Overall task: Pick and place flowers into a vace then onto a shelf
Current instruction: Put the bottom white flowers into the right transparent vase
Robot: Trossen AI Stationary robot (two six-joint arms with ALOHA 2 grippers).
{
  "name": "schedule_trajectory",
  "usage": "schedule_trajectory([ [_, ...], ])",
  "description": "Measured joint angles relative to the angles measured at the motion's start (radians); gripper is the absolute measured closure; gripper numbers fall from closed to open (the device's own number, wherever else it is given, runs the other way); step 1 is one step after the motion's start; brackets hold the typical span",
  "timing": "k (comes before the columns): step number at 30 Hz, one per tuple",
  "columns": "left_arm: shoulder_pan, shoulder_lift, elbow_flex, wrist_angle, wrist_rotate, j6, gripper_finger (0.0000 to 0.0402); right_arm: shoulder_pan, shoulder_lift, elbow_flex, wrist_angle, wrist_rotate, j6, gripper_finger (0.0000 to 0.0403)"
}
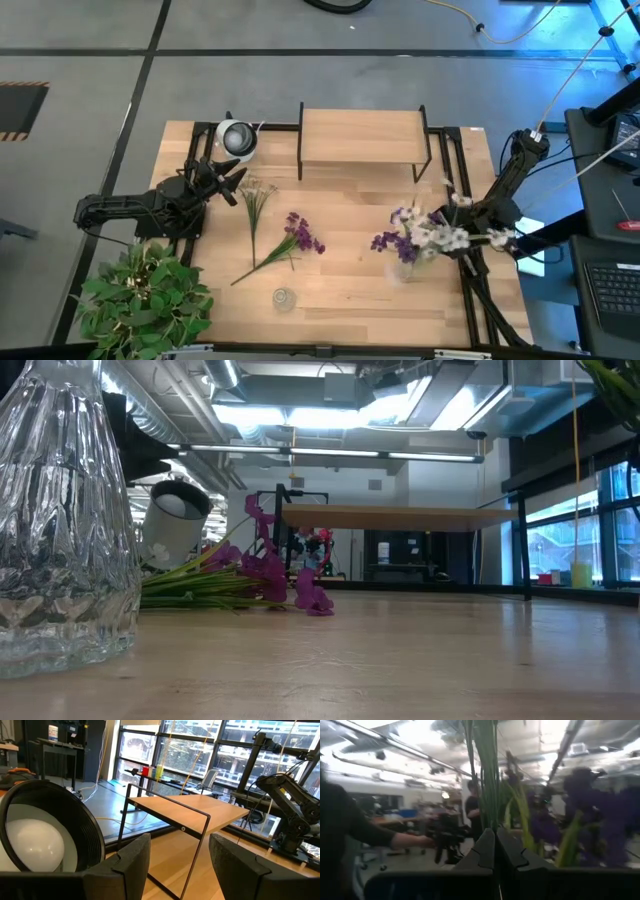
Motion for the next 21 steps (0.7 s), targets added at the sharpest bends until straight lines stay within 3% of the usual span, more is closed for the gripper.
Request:
schedule_trajectory([
  [10, 0.000, 0.000, 0.000, 0.000, 0.000, 0.000, 0.0205, -0.003, 0.001, 0.000, -0.037, 0.077, -0.009, 0.0403],
  [21, 0.000, 0.000, 0.000, 0.000, 0.000, 0.000, 0.0205, -0.003, 0.033, 0.000, -0.055, 0.039, 0.052, 0.0403],
])
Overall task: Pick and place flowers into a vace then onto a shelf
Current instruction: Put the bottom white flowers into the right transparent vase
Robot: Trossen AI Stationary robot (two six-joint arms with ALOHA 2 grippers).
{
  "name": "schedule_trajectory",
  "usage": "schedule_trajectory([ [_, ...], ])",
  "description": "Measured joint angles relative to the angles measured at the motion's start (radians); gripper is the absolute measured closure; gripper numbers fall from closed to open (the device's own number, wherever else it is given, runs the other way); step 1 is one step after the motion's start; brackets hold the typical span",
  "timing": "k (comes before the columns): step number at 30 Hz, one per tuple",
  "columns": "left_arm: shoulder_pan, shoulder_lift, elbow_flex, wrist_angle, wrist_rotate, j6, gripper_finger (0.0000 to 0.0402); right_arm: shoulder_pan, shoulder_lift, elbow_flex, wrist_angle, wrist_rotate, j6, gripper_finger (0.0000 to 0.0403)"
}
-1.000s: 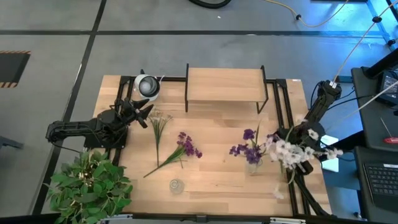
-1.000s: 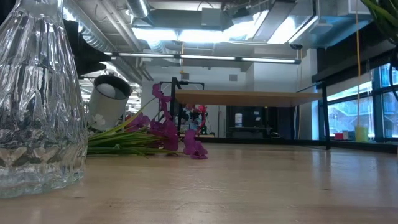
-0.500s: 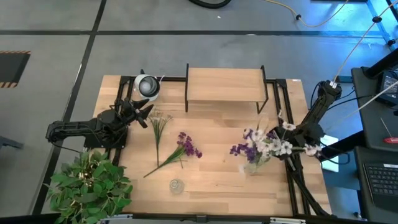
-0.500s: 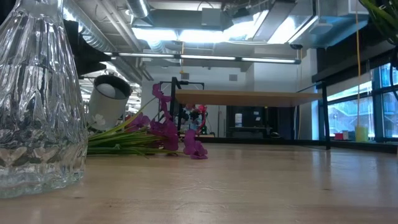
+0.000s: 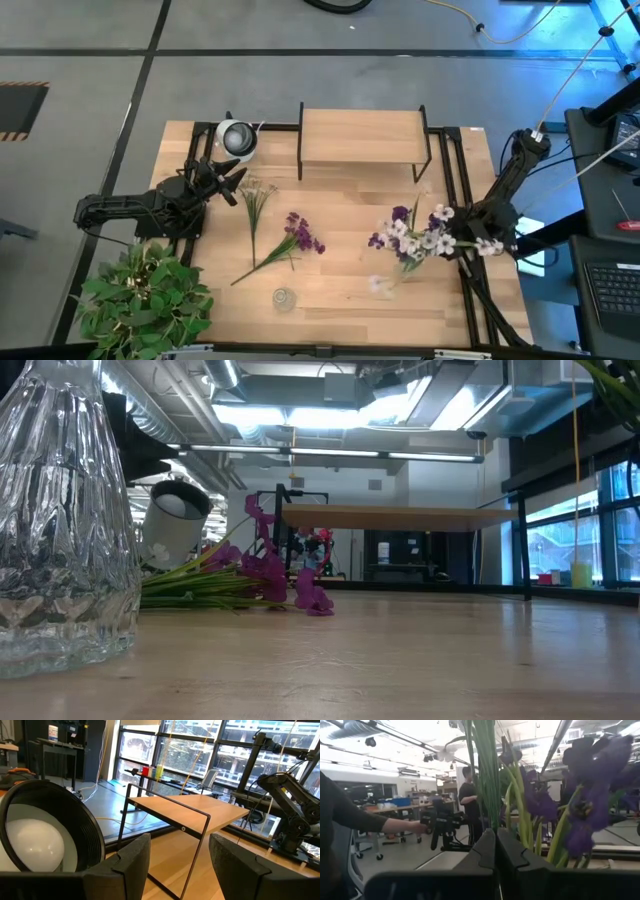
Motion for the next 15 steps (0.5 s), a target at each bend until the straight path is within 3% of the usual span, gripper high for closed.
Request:
schedule_trajectory([
  [15, 0.000, 0.000, 0.000, 0.000, 0.000, 0.000, 0.0206, 0.000, 0.162, 0.000, 0.094, 0.011, 0.048, 0.0403],
])
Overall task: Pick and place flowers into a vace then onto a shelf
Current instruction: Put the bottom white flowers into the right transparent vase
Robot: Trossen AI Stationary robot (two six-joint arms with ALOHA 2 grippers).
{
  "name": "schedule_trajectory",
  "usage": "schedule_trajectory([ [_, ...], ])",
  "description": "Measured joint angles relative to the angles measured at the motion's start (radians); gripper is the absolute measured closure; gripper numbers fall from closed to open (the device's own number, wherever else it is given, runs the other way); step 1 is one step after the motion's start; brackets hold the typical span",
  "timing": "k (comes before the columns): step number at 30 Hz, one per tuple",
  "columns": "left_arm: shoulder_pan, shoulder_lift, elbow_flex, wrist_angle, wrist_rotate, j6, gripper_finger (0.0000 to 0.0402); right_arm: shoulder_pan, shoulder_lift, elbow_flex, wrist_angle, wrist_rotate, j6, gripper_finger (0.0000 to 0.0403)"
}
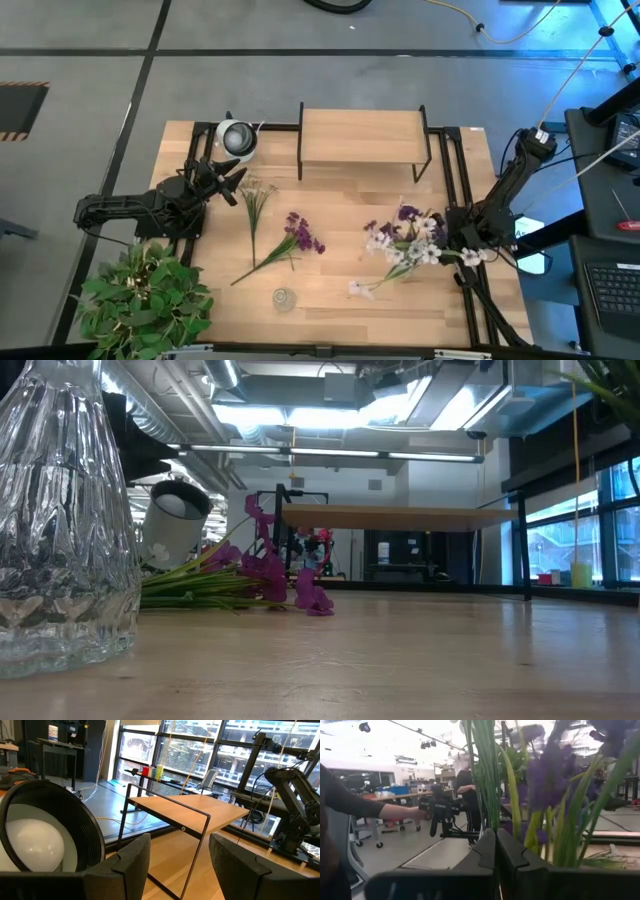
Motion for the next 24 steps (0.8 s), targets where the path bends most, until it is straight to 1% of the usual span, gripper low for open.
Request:
schedule_trajectory([
  [3, 0.000, 0.000, 0.000, 0.000, 0.000, 0.000, 0.0206, 0.000, 0.041, 0.000, 0.052, 0.006, -0.022, 0.0403],
  [8, 0.000, 0.000, 0.000, 0.000, 0.000, 0.000, 0.0206, 0.000, 0.124, 0.000, 0.106, 0.051, -0.009, 0.0403],
  [14, 0.000, 0.000, 0.000, 0.000, 0.000, 0.000, 0.0205, 0.000, 0.223, 0.000, 0.173, 0.054, 0.020, 0.0403],
  [20, 0.000, 0.000, 0.000, 0.000, 0.000, 0.000, 0.0206, 0.000, 0.326, 0.000, 0.240, 0.122, 0.035, 0.0403],
  [24, 0.000, 0.000, 0.000, 0.000, 0.000, 0.000, 0.0205, 0.000, 0.373, 0.000, 0.277, 0.138, 0.039, 0.0403],
])
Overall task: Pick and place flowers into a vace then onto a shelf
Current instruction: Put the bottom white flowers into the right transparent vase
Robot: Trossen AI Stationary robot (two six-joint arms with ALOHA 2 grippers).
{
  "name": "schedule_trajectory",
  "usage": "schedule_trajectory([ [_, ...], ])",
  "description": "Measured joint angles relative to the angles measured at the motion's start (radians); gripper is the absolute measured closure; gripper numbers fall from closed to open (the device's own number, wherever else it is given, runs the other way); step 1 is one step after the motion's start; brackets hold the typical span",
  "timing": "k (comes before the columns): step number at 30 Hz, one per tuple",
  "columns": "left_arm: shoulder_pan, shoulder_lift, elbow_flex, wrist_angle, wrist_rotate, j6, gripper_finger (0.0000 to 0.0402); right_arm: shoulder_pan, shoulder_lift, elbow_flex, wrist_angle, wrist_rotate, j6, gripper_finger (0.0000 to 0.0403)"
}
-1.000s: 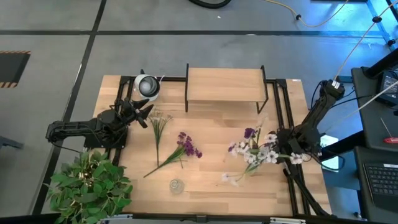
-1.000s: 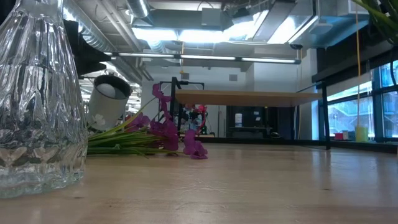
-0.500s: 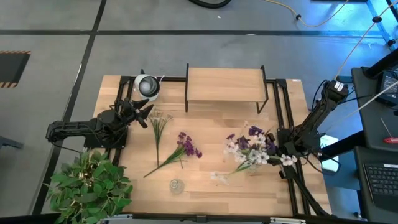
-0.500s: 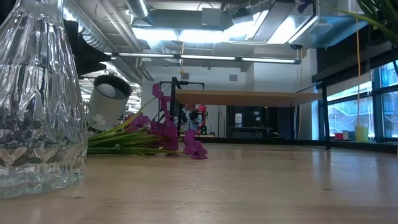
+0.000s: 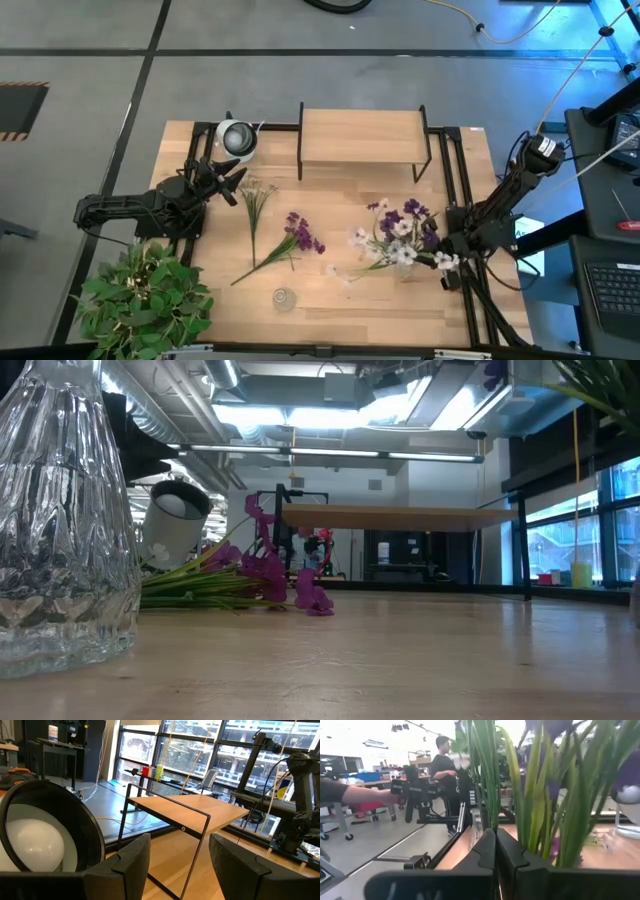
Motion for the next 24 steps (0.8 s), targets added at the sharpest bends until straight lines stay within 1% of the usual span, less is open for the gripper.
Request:
schedule_trajectory([
  [6, 0.000, 0.000, 0.000, 0.000, 0.000, 0.000, 0.0205, 0.001, 0.049, 0.000, -0.002, 0.023, 0.071, 0.0403],
  [18, 0.000, 0.000, 0.000, 0.000, 0.000, 0.000, 0.0206, 0.007, 0.082, 0.000, -0.006, 0.024, 0.072, 0.0403],
  [20, 0.000, 0.000, 0.000, 0.000, 0.000, 0.000, 0.0205, 0.023, 0.081, 0.000, -0.006, 0.045, 0.071, 0.0403],
  [24, 0.000, 0.000, 0.000, 0.000, 0.000, 0.000, 0.0205, 0.067, 0.081, 0.000, -0.006, 0.128, 0.063, 0.0403],
])
